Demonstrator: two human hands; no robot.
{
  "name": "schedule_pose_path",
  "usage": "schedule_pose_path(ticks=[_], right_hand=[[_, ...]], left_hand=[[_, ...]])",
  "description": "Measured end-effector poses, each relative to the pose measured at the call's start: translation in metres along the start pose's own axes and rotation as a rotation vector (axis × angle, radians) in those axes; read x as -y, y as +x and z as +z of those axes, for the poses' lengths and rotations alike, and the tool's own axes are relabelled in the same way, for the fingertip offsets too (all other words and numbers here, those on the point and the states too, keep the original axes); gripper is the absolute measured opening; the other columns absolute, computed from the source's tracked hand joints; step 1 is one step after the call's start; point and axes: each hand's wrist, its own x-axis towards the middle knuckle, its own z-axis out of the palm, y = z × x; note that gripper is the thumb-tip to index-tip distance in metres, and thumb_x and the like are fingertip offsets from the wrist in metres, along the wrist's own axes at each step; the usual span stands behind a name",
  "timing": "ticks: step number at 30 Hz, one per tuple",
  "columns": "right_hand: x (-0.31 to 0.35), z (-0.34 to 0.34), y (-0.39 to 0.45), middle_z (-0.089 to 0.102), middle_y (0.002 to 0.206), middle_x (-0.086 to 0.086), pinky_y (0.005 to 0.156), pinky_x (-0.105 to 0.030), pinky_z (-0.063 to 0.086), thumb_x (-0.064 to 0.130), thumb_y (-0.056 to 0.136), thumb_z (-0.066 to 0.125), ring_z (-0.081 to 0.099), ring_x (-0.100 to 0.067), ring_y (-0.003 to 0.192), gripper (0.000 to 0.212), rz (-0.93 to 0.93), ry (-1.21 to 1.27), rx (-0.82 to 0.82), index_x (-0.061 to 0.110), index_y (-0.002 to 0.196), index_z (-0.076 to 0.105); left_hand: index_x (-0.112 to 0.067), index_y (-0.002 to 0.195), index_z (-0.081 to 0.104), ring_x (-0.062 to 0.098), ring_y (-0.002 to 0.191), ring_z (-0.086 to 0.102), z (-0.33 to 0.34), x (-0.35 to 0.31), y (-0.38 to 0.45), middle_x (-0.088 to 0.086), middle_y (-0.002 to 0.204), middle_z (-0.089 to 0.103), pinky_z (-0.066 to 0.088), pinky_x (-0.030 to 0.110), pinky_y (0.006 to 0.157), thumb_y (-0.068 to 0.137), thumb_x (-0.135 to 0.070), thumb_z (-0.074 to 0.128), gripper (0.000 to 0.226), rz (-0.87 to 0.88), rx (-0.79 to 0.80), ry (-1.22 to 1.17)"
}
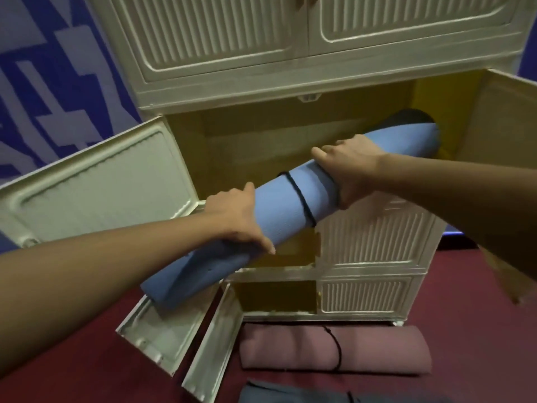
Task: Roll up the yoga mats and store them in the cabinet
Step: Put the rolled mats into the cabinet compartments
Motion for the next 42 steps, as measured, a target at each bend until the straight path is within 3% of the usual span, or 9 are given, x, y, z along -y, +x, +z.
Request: schedule_pose_path(ticks=[7,16,22,24,27,29,32,37,42], right_hand=[[-0.040,0.006,-0.020,0.065,0.100,0.000,0.062,-0.039,0.051,0.064,0.045,0.084,0.067,-0.029,0.088,0.092,0.235,0.088,-0.094,0.024,0.112,0.037],[-0.055,0.016,0.013,0.052,0.081,0.007,0.061,-0.032,0.044,0.069,0.048,0.087,0.058,-0.022,0.072,0.083,0.367,0.093,-0.025,0.027,0.109,0.050],[-0.070,0.020,0.024,0.051,0.070,0.007,0.056,-0.032,0.048,0.076,0.046,0.083,0.058,-0.021,0.065,0.077,0.364,0.011,0.023,0.029,0.099,0.052],[-0.066,0.026,0.026,0.048,0.069,0.007,0.058,-0.033,0.051,0.070,0.052,0.086,0.057,-0.021,0.066,0.071,0.372,0.046,0.032,0.030,0.095,0.047],[-0.064,0.028,0.028,0.050,0.068,0.005,0.062,-0.035,0.056,0.062,0.056,0.090,0.055,-0.020,0.065,0.065,0.421,0.053,0.036,0.028,0.091,0.046],[-0.064,0.024,0.030,0.049,0.067,0.004,0.063,-0.035,0.055,0.061,0.056,0.090,0.054,-0.020,0.064,0.064,0.426,0.029,0.072,0.027,0.088,0.048],[-0.059,0.027,0.031,0.047,0.069,0.004,0.063,-0.034,0.052,0.063,0.057,0.088,0.050,-0.020,0.064,0.072,0.419,0.028,0.128,0.025,0.109,0.056],[-0.068,0.024,0.036,0.044,0.078,0.005,0.066,-0.035,0.050,0.065,0.060,0.087,0.054,-0.026,0.082,0.109,0.458,0.145,0.123,0.023,0.146,0.034],[-0.084,0.041,0.042,0.057,0.084,0.000,0.058,-0.033,0.046,0.070,0.055,0.084,0.055,-0.026,0.069,0.109,0.448,0.052,0.068,0.020,0.143,0.044]], left_hand=[[-0.023,0.124,0.048,0.032,0.103,0.066,-0.043,-0.027,0.039,0.003,0.118,0.068,0.042,0.046,0.083,0.039,-0.092,0.071,0.111,0.169,-0.341,0.098],[-0.022,0.134,0.047,0.030,0.109,0.062,-0.056,-0.029,0.101,0.004,0.122,0.064,0.045,0.046,0.090,0.050,-0.085,0.077,0.109,0.210,-0.405,0.134],[-0.020,0.134,0.048,0.032,0.106,0.063,-0.057,-0.031,0.118,0.005,0.118,0.065,0.041,0.043,0.081,0.054,-0.086,0.074,0.107,0.251,-0.400,0.119],[-0.020,0.141,0.045,0.032,0.118,0.058,-0.053,-0.035,0.118,0.007,0.127,0.062,0.040,0.049,0.096,0.059,-0.085,0.072,0.109,0.263,-0.426,0.161],[-0.014,0.155,0.033,0.034,0.147,0.032,-0.034,-0.035,0.114,0.013,0.155,0.042,0.010,0.062,0.122,0.078,-0.075,0.063,0.102,0.400,-0.668,0.417],[-0.014,0.159,0.023,0.035,0.152,0.023,-0.019,-0.027,0.108,0.014,0.162,0.031,0.007,0.068,0.121,0.087,-0.072,0.054,0.097,0.453,-0.746,0.501],[-0.015,0.160,0.000,0.041,0.143,0.033,-0.005,-0.005,0.099,0.016,0.159,0.028,0.023,0.071,0.115,0.069,-0.086,0.064,0.132,0.180,-0.579,0.389],[-0.012,0.152,0.022,0.034,0.115,0.056,-0.023,0.007,0.104,0.013,0.136,0.053,0.040,0.049,0.095,0.056,-0.080,0.076,0.129,0.222,-0.569,0.390],[-0.013,0.152,0.026,0.037,0.113,0.057,-0.032,0.017,0.115,0.015,0.135,0.054,0.039,0.050,0.094,0.056,-0.082,0.076,0.128,0.277,-0.659,0.411]])
